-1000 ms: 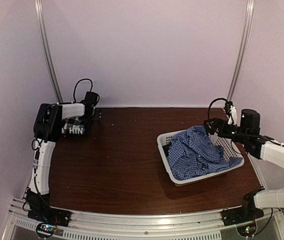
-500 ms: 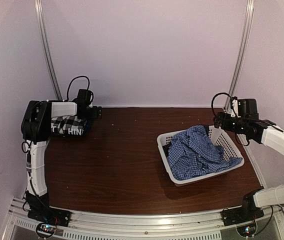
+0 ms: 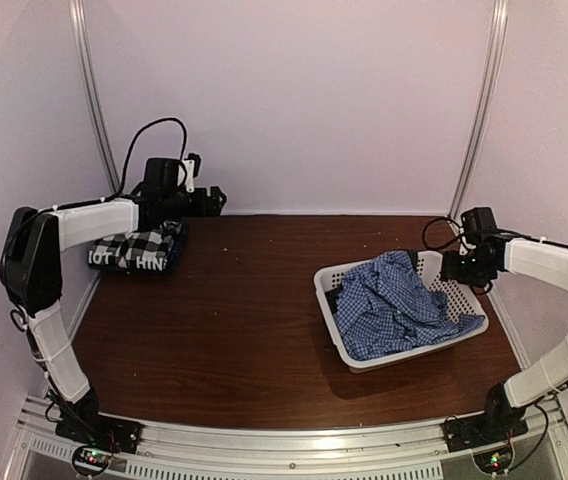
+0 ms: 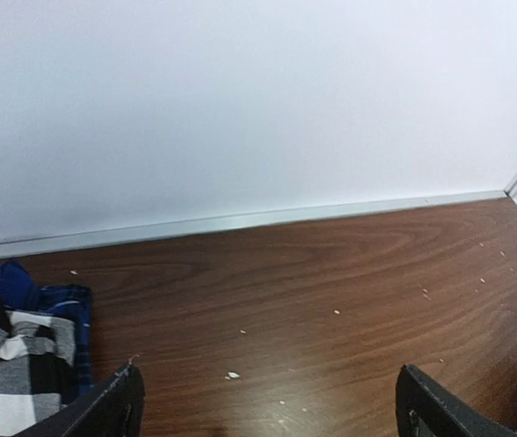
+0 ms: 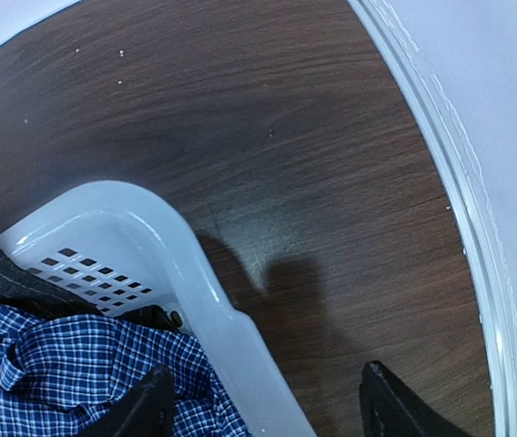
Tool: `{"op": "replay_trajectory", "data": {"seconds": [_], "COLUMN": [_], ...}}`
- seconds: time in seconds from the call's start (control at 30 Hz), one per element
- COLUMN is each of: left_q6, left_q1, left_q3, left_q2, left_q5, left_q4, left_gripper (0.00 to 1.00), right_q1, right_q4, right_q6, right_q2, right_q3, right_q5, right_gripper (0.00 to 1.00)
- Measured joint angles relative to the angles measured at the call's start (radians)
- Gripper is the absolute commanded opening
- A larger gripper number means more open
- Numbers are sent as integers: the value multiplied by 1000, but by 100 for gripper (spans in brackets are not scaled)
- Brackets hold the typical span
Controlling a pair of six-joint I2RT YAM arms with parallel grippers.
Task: Fold and stack the long sleeve shirts
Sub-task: Move the bin to the center of the board.
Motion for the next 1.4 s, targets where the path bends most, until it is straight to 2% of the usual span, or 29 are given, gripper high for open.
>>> {"op": "replay_trajectory", "data": {"seconds": [0.23,0.37,0.43,0.5,0.53,0.73,0.97,1.17,1.27,1.4], "left_q6": [-3,-6,-10,-16,-21,-36,-43,-44,-44,-45], "left_q1": [-85,-92,-93,-93,-93,-98,-108,-113,-114,-116], "left_q3": [-68,-102,-133,-161,-172,-206,-224,-233,-240,-244], "left_q2": [-3,-18,-40,-63,-72,-104,-117,-126,-130,-132], "left_q5": [29,42,47,52,57,80,94,101,105,108], "left_q4": [9,13,18,22,26,44,46,52,54,57], "left_gripper": [98,98,98,98,98,98,98,98,98,98], "right_q1": [-49,-74,-83,-95,-109,-169,-252,-263,-263,-264], "right_q4": [8,17,24,62,81,162,329,410,436,441], "right_q6": [-17,-40,-36,17,31,95,286,460,529,573], "right_q2": [43,45,45,57,62,20,-166,-323,-385,-409], "right_q3": [1,2,1,1,0,-75,-301,-452,-505,-518], "right_q5": [-61,-143,-187,-195,-200,-250,-253,-211,-196,-193], "right_gripper": [37,15,10,0,0,0,0,0,16,55]}}
